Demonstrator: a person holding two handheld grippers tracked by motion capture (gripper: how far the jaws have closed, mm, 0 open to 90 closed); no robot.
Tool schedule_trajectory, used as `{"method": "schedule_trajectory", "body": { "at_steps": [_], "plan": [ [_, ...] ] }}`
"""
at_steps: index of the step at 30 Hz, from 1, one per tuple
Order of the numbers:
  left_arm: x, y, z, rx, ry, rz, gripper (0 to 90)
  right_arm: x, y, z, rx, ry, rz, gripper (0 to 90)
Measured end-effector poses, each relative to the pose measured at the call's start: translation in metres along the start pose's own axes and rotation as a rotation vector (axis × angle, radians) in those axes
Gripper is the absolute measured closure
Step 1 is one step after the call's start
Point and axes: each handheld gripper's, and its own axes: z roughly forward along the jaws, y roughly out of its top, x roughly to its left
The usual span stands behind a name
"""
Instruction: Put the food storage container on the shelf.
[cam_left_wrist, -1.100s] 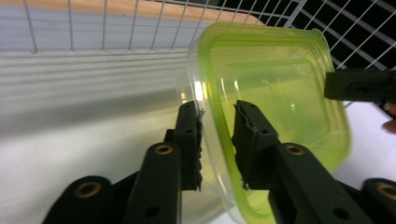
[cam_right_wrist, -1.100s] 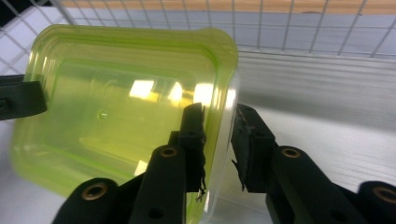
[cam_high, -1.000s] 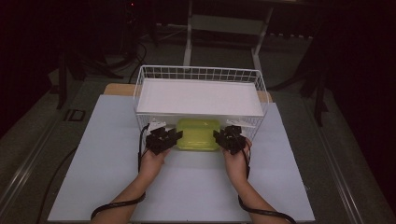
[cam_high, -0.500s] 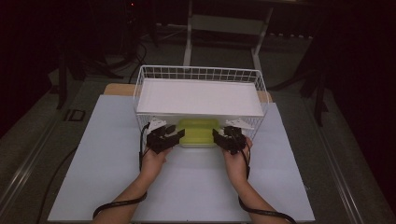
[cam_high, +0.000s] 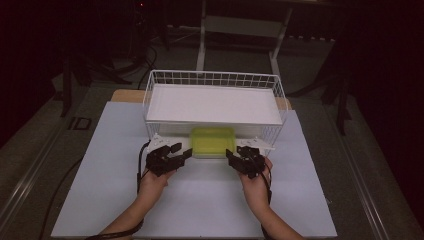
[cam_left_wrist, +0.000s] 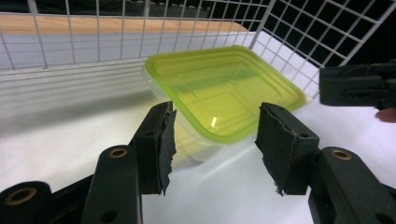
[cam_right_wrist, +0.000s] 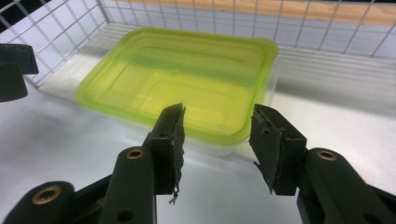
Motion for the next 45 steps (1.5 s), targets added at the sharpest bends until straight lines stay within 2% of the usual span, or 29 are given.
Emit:
{"method": "schedule_trajectory", "body": {
  "at_steps": [4, 5, 6, 7, 9, 11, 13, 15, 17, 19, 22, 26, 32, 37, 40, 45],
  "plan": [
    [-0.006, -0.005, -0.01, -0.008, -0.027, 0.028, 41.1, 0.01, -0.009, -0.003, 0.005, 0.032, -0.021, 57.0],
    [-0.008, -0.006, -0.012, -0.007, -0.014, 0.042, 41.1, 0.014, -0.011, -0.003, -0.001, 0.029, -0.033, 59.4],
    [-0.008, -0.007, -0.014, -0.006, -0.021, 0.039, 40.5, 0.017, -0.013, -0.004, -0.006, 0.021, -0.052, 62.1],
    [-0.008, -0.008, -0.015, -0.014, -0.031, 0.031, 36.2, 0.019, -0.014, -0.004, -0.007, 0.031, -0.063, 65.0],
    [-0.008, -0.012, -0.019, -0.022, -0.046, 0.04, 32.4, 0.022, -0.017, -0.002, -0.001, 0.041, -0.066, 78.0],
    [-0.008, -0.015, -0.02, -0.009, -0.07, 0.046, 18.1, 0.025, -0.02, 0.0, 0.018, 0.043, -0.068, 89.1],
    [-0.009, -0.018, -0.02, -0.004, -0.064, 0.037, 17.1, 0.027, -0.023, 0.006, 0.039, 0.052, -0.069, 89.9],
    [-0.009, -0.021, -0.02, -0.001, -0.071, 0.049, 16.0, 0.029, -0.024, 0.011, 0.053, 0.05, -0.076, 90.0],
    [-0.01, -0.023, -0.02, -0.005, -0.075, 0.074, 11.3, 0.029, -0.026, 0.017, 0.057, 0.049, -0.081, 90.0],
    [-0.01, -0.024, -0.021, -0.021, -0.081, 0.113, 0.0, 0.029, -0.026, 0.023, 0.065, 0.054, -0.067, 90.0],
    [-0.011, -0.024, -0.023, -0.045, -0.051, 0.136, 0.0, 0.029, -0.026, 0.032, 0.076, 0.06, -0.051, 90.0],
    [-0.01, -0.026, -0.025, -0.047, -0.02, 0.151, 0.0, 0.032, -0.024, 0.044, 0.074, 0.061, -0.045, 90.0],
    [-0.007, -0.03, -0.025, -0.052, -0.045, 0.126, 0.1, 0.034, -0.02, 0.058, 0.076, 0.056, -0.028, 89.9],
    [-0.006, -0.032, -0.026, -0.059, -0.051, 0.123, 0.0, 0.034, -0.012, 0.07, 0.075, 0.014, -0.057, 89.8],
    [-0.006, -0.032, -0.027, -0.061, -0.051, 0.126, 0.0, 0.03, -0.004, 0.075, 0.063, 0.006, -0.03, 89.7],
    [-0.006, -0.033, -0.027, -0.056, -0.047, 0.134, 0.0, 0.028, 0.006, 0.083, 0.055, -0.003, -0.022, 89.7]
  ]
}}
